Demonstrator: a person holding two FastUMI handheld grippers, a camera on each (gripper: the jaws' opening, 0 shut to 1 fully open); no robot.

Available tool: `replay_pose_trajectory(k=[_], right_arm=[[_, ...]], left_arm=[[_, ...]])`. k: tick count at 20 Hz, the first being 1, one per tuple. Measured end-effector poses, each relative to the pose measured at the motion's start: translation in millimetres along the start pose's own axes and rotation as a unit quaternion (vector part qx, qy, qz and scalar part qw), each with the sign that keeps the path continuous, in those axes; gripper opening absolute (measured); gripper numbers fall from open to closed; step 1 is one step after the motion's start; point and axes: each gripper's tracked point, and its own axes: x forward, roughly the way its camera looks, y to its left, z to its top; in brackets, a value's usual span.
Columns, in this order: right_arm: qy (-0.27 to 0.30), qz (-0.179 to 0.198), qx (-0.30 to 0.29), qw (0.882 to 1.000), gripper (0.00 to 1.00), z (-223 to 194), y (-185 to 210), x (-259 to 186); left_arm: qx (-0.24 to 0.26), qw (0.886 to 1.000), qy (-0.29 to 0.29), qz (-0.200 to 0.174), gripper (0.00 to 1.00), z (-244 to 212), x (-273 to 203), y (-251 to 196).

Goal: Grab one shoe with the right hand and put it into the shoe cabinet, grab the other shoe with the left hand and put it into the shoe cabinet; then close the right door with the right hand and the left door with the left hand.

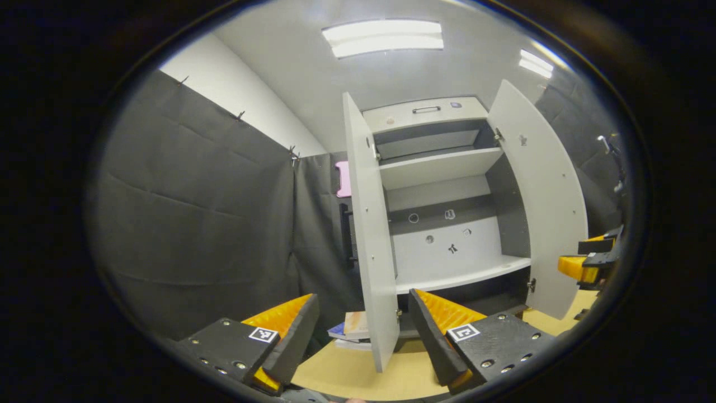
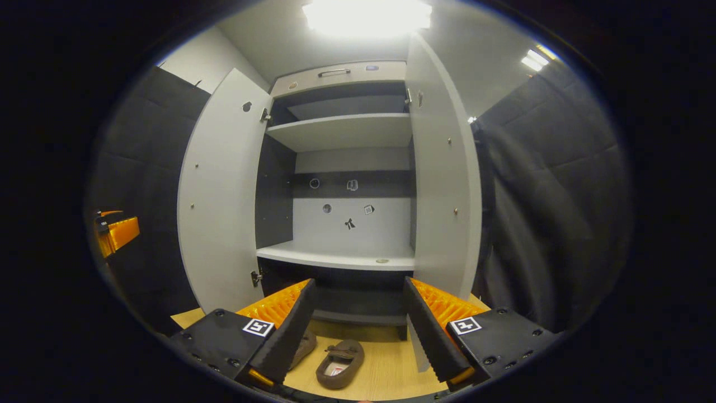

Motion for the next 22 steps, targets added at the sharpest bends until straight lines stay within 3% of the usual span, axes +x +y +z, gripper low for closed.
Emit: replay_pose_trajectory(k=[1, 2, 3, 4, 12, 13, 14, 22], right_arm=[[0.013, 0.009, 0.000, 1.000, 0.93, -9.8, 5.8, 8.7], [0.026, 0.016, 0.000, 1.000, 0.98, -19.6, 10.4, 17.6], [0.040, 0.022, -0.001, 0.999, 0.98, -29.5, 15.1, 26.5], [0.054, 0.029, -0.003, 0.998, 0.98, -40.5, 18.7, 35.4], [0.185, 0.070, 0.018, 0.980, 0.99, -139.2, 44.8, 81.3], [0.201, 0.073, 0.020, 0.977, 0.99, -151.7, 46.8, 85.2], [0.219, 0.077, 0.021, 0.973, 0.98, -166.9, 49.4, 89.2], [0.337, 0.115, 0.042, 0.934, 0.98, -251.5, 71.5, 89.5]], left_arm=[[0.001, 1.000, 0.004, 0.005, 0.94, -2.6, 0.7, 2.0], [0.001, 1.000, 0.007, 0.011, 1.00, -5.7, 1.8, 3.1], [0.001, 1.000, 0.008, 0.017, 1.00, -6.4, 2.4, 5.3], [0.001, 1.000, 0.007, 0.024, 0.94, -8.6, 4.7, 7.0], [-0.005, 0.997, 0.026, 0.072, 0.94, -28.8, 17.3, 21.9], [-0.003, 0.997, 0.029, 0.075, 0.94, -29.5, 17.5, 22.7], [0.000, 0.997, 0.030, 0.078, 1.00, -32.9, 18.1, 23.6], [0.025, 0.994, 0.045, 0.098, 1.00, -39.0, 21.0, 28.0]])
